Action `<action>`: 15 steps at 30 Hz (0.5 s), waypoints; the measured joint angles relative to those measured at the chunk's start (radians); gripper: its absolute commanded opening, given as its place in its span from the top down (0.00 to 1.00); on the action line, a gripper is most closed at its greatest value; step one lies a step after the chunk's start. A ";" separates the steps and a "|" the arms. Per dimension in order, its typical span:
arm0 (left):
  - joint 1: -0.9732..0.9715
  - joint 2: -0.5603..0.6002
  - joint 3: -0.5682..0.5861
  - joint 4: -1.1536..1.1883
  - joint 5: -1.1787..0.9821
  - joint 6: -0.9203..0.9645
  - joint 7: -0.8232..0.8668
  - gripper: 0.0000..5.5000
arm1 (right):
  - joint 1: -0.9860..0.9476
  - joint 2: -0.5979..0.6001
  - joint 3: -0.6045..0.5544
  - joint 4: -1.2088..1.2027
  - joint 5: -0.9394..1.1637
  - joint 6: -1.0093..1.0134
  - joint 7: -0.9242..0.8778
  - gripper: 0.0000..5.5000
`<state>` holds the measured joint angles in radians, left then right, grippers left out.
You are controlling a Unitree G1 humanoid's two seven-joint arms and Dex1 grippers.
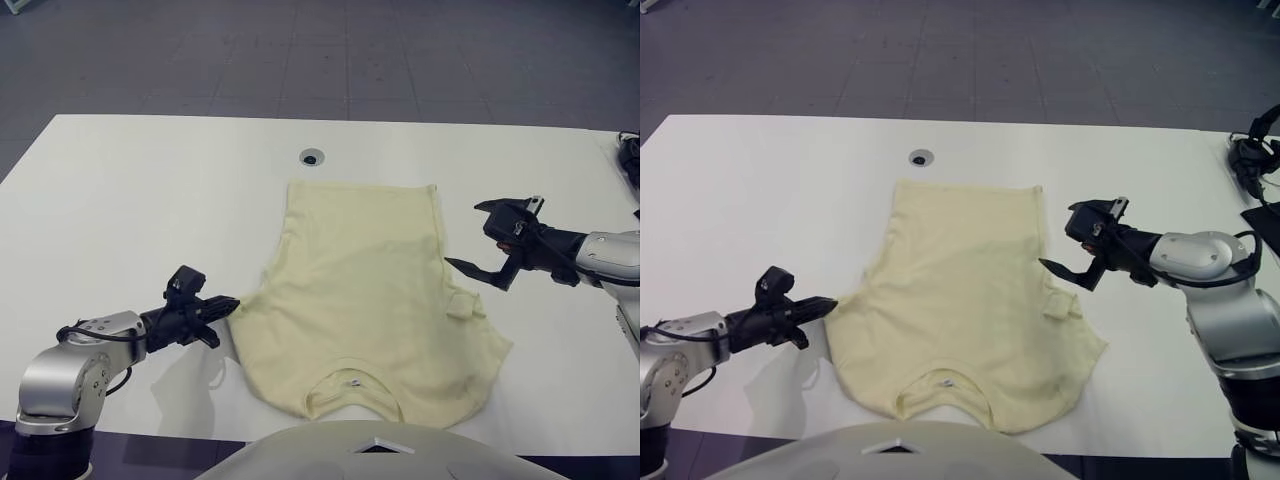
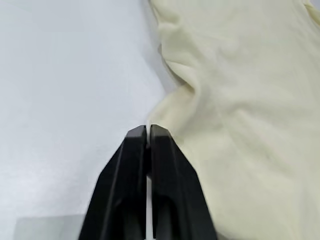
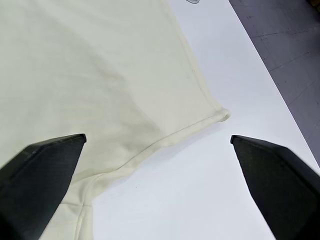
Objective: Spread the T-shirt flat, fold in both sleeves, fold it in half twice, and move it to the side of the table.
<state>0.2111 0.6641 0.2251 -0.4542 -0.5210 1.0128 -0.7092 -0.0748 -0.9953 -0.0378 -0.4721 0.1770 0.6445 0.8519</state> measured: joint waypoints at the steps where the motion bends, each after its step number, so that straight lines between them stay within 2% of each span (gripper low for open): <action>1: -0.006 0.001 0.000 0.011 0.006 -0.003 0.006 1.00 | 0.000 0.000 0.001 0.001 -0.001 -0.003 -0.001 0.02; 6: -0.055 0.004 0.014 0.097 0.029 -0.027 0.066 1.00 | -0.002 0.000 0.007 0.006 -0.013 -0.014 -0.006 0.02; 10: -0.099 0.017 0.067 0.176 0.048 -0.035 0.106 1.00 | -0.008 0.000 0.008 0.023 -0.032 -0.013 -0.027 0.02; 15: -0.129 0.017 0.124 0.138 0.016 0.006 0.136 1.00 | 0.000 0.000 0.005 0.020 -0.041 0.022 -0.044 0.02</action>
<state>0.0820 0.6816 0.3489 -0.3162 -0.5053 1.0192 -0.5732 -0.0752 -0.9955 -0.0331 -0.4522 0.1364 0.6662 0.8075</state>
